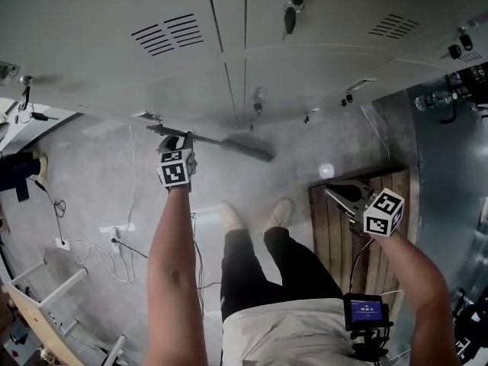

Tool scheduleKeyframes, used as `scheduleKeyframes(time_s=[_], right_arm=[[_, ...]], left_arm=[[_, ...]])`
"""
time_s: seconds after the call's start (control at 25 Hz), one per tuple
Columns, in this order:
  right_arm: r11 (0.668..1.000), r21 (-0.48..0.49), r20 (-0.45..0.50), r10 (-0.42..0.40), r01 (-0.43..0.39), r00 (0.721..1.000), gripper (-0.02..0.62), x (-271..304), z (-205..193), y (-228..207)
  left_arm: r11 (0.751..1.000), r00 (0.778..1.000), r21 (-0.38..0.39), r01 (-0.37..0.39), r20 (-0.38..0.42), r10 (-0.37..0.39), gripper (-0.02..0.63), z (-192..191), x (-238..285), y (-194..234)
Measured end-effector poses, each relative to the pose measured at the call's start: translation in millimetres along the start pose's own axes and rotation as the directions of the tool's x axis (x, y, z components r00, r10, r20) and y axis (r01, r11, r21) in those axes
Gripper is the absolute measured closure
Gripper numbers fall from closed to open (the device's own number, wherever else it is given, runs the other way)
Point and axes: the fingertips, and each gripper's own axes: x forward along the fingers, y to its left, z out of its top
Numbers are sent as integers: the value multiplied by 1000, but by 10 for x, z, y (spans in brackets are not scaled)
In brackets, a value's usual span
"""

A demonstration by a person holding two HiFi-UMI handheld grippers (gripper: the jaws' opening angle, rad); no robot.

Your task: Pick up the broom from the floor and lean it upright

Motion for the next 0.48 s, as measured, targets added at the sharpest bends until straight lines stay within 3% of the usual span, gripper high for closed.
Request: scheduleKeyframes(time_s=[0.24, 0.36, 0.48], right_arm=[[999, 18, -26, 29, -29, 999, 578, 128, -164, 99], [999, 20, -4, 42, -42, 999, 578, 155, -109, 140], [999, 25, 21, 38, -39, 999, 578, 133, -60, 115]], left_arm=[[996, 994, 23, 82, 64, -83, 515, 74, -215, -399], [991, 992, 77, 114, 50, -118, 520, -45, -495, -550], [988, 991, 80, 135, 11, -136, 520, -175, -720, -568]])
